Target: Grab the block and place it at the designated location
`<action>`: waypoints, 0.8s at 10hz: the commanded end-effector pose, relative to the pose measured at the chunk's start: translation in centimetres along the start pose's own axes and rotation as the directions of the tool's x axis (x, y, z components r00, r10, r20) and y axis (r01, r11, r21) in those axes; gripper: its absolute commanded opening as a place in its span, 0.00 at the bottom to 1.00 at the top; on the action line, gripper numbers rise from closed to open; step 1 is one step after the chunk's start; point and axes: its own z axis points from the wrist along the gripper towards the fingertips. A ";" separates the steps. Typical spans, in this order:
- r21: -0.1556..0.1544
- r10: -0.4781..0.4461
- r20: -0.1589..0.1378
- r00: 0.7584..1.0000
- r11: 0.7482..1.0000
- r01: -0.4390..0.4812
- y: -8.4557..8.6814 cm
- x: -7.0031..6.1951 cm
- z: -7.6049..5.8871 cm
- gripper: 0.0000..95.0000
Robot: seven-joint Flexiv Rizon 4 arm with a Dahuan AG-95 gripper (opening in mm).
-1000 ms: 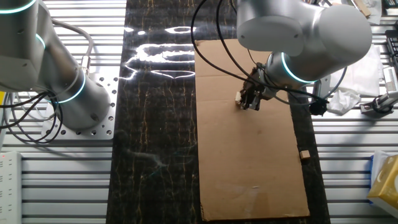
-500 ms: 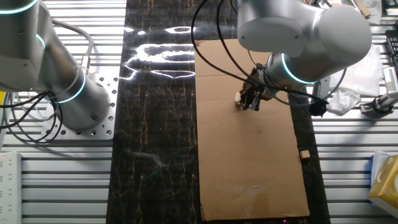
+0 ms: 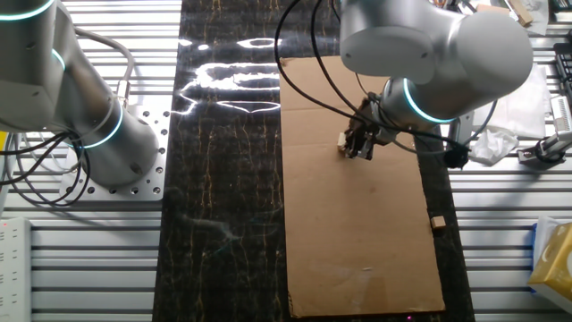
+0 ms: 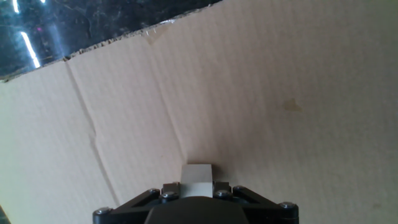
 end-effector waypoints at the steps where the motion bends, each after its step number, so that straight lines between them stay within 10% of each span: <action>1: -0.003 -0.001 0.001 1.000 1.000 0.001 0.0 -0.1 0.1 0.40; 8: -0.010 -0.005 0.002 1.000 1.000 0.005 0.0 -0.1 0.1 0.40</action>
